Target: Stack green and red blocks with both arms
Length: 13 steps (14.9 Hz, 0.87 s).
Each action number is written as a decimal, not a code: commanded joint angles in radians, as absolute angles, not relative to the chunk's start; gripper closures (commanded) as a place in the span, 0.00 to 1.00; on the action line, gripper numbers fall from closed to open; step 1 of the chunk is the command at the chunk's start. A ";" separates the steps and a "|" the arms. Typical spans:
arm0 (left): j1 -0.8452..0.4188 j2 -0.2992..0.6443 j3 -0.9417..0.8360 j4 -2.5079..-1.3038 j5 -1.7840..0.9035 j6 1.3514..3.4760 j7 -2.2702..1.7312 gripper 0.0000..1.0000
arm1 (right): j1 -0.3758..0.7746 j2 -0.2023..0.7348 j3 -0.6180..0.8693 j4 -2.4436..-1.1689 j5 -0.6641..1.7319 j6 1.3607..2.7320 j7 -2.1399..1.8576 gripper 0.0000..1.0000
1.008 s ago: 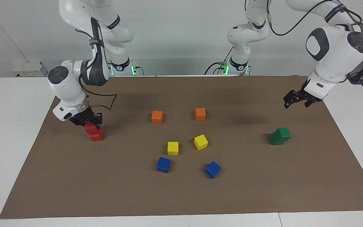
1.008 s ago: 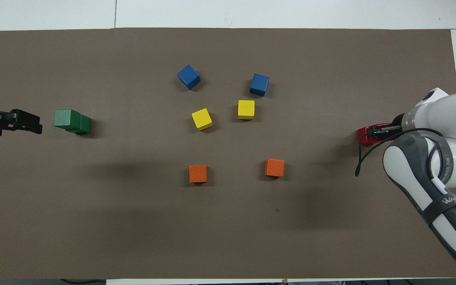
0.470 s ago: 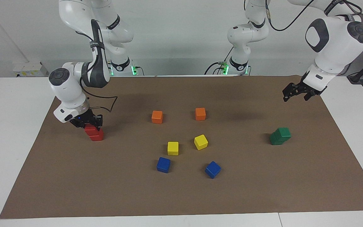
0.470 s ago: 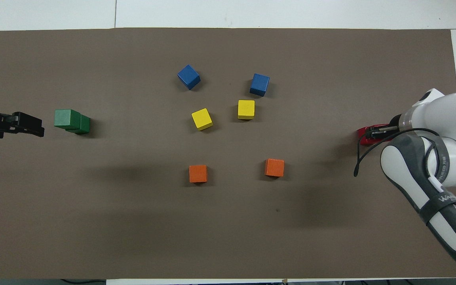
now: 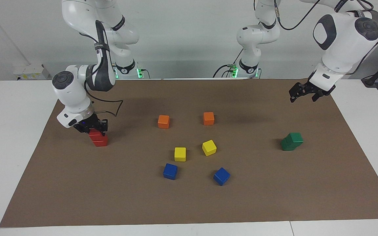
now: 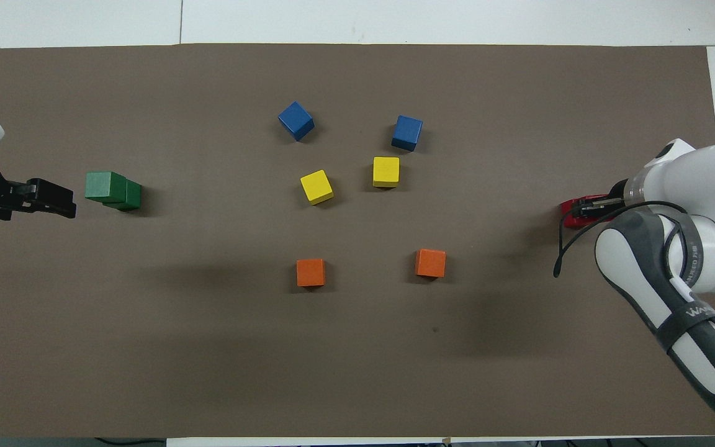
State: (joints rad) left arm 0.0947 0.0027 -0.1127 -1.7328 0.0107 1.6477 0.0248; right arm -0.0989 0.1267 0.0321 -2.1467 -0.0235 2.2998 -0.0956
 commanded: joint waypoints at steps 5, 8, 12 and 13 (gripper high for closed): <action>0.058 -0.028 -0.097 -1.752 -0.002 1.623 -0.021 0.00 | -0.107 0.126 0.038 -2.152 -0.031 2.319 -0.121 1.00; 0.028 -0.028 -0.060 -1.750 -0.003 1.624 -0.023 0.00 | -0.109 0.126 0.037 -2.154 -0.031 2.319 -0.121 1.00; 0.008 -0.026 -0.046 -1.743 -0.015 1.634 -0.026 0.00 | -0.112 0.124 0.038 -2.157 -0.031 2.319 -0.121 1.00; 0.008 -0.026 -0.045 -1.747 -0.015 1.629 -0.028 0.00 | -0.110 0.124 0.037 -2.158 -0.031 2.316 -0.120 1.00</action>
State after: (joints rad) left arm 0.0279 -0.0044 -0.0631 -1.7325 0.0003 1.6358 -0.0131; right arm -0.0996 0.1275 0.0319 -2.1469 -0.0235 2.2998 -0.0956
